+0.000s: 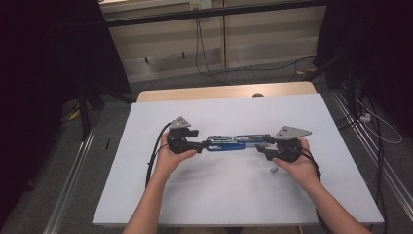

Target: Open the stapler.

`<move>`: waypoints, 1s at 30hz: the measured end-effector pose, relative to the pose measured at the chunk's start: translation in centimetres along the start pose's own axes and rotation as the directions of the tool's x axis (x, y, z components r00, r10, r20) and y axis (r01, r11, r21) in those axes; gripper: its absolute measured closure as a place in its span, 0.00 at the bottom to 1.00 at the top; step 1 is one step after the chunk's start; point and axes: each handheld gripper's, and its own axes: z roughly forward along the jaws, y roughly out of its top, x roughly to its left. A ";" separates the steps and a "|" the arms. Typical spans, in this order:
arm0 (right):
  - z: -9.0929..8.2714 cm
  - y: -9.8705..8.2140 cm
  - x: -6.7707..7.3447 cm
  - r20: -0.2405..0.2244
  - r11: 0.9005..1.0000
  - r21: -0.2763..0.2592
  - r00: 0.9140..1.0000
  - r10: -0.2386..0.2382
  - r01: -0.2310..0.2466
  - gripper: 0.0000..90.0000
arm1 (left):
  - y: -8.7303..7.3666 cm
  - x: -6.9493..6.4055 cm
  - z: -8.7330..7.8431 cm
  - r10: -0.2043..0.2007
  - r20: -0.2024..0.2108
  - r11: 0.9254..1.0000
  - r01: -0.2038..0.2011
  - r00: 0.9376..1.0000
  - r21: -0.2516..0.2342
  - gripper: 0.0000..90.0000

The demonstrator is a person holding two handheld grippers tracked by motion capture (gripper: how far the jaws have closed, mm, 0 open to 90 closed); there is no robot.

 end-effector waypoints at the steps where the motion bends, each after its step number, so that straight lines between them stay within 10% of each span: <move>1: -0.3 -0.2 -0.1 -0.002 1.000 0.007 1.000 0.002 -0.002 0.54 | -0.1 -0.1 -0.2 0.005 -0.006 1.000 -0.005 1.000 -0.003 0.24; 14: -2.4 -2.3 -1.1 -0.045 0.998 0.058 0.999 -0.006 0.009 0.25 | -1.8 -0.3 -3.2 -0.021 -0.031 1.000 0.021 0.999 -0.004 0.19; 30: -3.4 -3.7 -1.7 -0.114 0.996 0.091 0.993 0.008 0.003 0.22 | -3.2 -0.4 -4.6 -0.030 -0.063 1.000 0.030 0.998 0.000 0.17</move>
